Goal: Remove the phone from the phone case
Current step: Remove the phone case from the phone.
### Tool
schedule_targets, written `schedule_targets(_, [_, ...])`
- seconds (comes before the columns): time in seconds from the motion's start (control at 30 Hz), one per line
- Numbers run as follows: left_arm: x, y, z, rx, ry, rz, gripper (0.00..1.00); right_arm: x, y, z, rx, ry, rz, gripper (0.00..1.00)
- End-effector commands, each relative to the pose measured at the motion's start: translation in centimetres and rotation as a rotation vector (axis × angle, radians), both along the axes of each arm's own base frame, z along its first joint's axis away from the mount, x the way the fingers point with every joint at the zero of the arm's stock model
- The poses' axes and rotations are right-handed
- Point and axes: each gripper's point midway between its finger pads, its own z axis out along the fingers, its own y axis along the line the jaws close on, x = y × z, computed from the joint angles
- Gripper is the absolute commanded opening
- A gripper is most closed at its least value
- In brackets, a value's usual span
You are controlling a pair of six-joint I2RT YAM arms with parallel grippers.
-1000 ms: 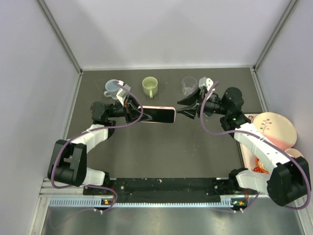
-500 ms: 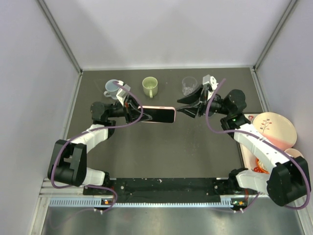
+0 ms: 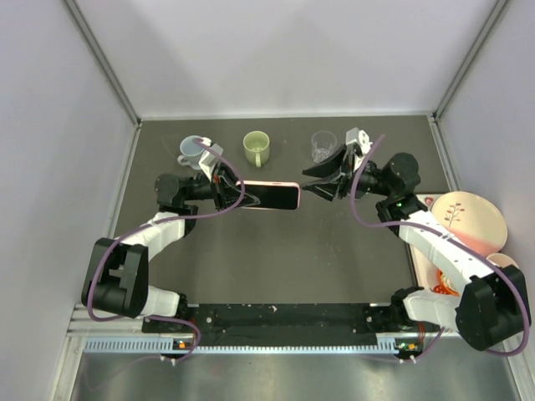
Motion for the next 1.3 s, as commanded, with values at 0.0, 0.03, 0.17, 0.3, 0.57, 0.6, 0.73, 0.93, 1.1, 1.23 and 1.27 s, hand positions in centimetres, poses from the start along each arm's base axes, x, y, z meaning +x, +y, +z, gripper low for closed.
schedule_targets(0.0, [0.4, -0.1, 2.4, -0.04, -0.119, 0.015, 0.0, 0.4, 0.4, -0.5, -0.009, -0.021, -0.008, 0.47])
schedule_targets(0.03, [0.4, -0.1, 2.4, -0.04, -0.119, 0.015, 0.0, 0.7, 0.4, -0.4, -0.008, -0.022, -0.018, 0.47])
schedule_targets(0.17, [0.4, -0.1, 2.4, -0.04, -0.116, 0.013, 0.0, 1.0, 0.5, -0.7, -0.014, -0.019, -0.027, 0.47])
schedule_targets(0.3, [0.3, -0.1, 2.4, -0.041, -0.119, 0.013, 0.0, 1.3, 0.5, -0.9, -0.023, -0.028, -0.05, 0.47])
schedule_targets(0.57, [-0.1, 0.0, 2.7, -0.049, -0.132, 0.004, 0.0, 2.9, 0.3, -1.9, -0.057, -0.028, -0.118, 0.46])
schedule_targets(0.6, [-0.1, 0.0, 2.7, -0.049, -0.133, 0.002, 0.0, 3.1, 0.2, -2.1, -0.063, -0.034, -0.129, 0.46])
schedule_targets(0.73, [-0.3, 0.0, 2.8, -0.054, -0.131, -0.004, 0.0, 3.4, 0.3, -2.6, -0.077, -0.031, -0.131, 0.46])
schedule_targets(0.93, [-0.6, 0.0, 2.9, -0.061, -0.141, -0.011, 0.0, 3.9, 0.5, -3.5, -0.104, -0.03, -0.145, 0.46])
schedule_targets(1.1, [-0.7, 0.0, 3.0, -0.065, -0.151, -0.014, 0.0, 4.5, 0.3, -3.8, -0.119, -0.034, -0.172, 0.46])
schedule_targets(1.23, [-0.9, 0.1, 3.3, -0.07, -0.158, -0.014, 0.0, 4.9, 0.3, -4.4, -0.133, -0.031, -0.184, 0.46])
schedule_targets(1.27, [-0.9, 0.1, 3.3, -0.072, -0.161, -0.012, 0.0, 4.9, 0.3, -4.6, -0.134, -0.024, -0.182, 0.46])
